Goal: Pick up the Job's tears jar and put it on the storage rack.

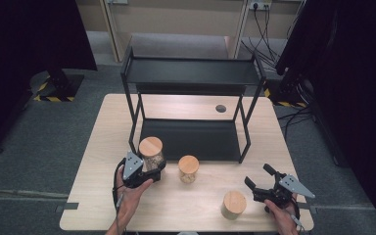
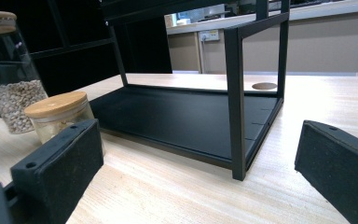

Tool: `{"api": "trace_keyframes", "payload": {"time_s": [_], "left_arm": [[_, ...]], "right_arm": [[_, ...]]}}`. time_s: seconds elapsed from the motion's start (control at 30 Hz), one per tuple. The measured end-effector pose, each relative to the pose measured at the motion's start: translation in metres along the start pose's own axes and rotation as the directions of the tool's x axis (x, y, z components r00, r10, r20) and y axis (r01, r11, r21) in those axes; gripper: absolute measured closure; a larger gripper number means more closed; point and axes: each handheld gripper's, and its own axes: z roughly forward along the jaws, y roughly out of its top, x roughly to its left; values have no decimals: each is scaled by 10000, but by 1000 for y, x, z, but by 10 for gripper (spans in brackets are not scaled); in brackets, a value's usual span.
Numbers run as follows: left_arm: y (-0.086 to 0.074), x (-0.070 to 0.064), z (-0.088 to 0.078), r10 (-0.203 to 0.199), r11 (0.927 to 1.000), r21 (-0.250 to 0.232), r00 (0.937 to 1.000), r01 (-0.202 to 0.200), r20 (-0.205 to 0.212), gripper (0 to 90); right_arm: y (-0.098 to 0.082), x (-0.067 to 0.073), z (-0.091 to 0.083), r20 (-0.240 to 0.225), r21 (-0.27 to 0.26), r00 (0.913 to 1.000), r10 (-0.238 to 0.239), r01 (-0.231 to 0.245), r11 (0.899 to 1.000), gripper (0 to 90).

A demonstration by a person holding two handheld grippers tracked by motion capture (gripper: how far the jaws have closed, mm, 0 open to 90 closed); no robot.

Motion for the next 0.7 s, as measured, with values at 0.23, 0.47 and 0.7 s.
{"api": "trace_keyframes", "payload": {"time_s": [0.23, 0.47, 0.7], "left_arm": [[7, 3, 7, -32, 10000, 12, 9999, 32, -144, 254], [12, 6, 18, -62, 10000, 75, 9996, 64, -260, 254], [17, 9, 31, -73, 9999, 104, 9991, 77, -421, 254]], "right_arm": [[0, 0, 0, 22, 0, 10000, 33, -33, 10000, 11], [0, 0, 0, 4, -9, 10000, 4, -4, 10000, 11], [0, 0, 0, 1, 4, 10000, -14, 14, 10000, 12]]}}
